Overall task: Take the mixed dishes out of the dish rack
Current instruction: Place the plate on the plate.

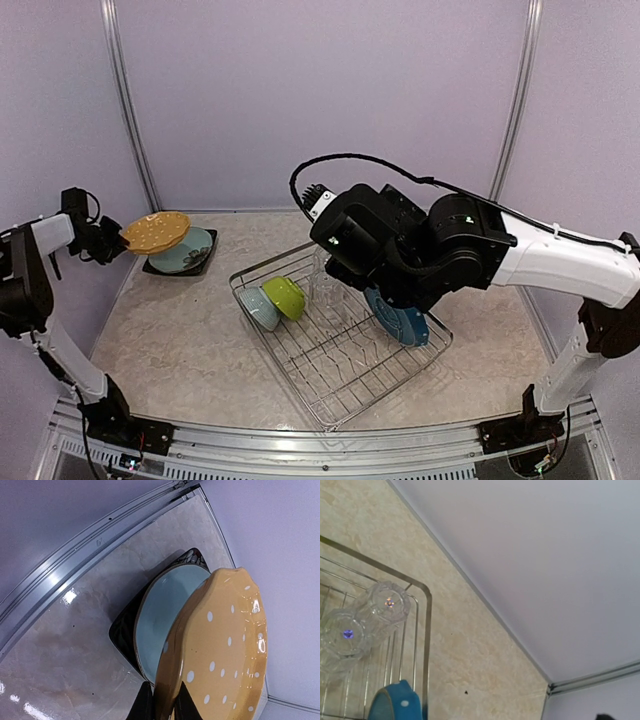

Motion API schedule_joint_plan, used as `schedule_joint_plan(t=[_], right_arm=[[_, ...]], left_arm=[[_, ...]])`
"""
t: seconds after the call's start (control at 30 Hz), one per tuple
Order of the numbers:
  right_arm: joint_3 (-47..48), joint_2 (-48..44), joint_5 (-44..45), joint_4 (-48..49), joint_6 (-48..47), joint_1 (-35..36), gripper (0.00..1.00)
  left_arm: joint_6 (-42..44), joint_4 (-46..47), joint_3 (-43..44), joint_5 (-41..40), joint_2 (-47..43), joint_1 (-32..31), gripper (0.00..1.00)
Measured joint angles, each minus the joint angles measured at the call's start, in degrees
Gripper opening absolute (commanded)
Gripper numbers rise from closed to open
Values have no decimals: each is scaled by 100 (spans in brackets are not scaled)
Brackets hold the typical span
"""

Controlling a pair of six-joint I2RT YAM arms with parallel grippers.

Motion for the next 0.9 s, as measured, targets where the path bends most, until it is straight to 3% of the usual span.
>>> schedule_joint_plan(t=[0.73, 0.9], right_arm=[[356, -341, -625, -872, 1268, -452, 98], [358, -431, -730, -1001, 1480, -496, 98]], left_arm=[[345, 656, 323, -697, 1412, -656, 0], [404, 758, 424, -769, 1530, -723, 12]])
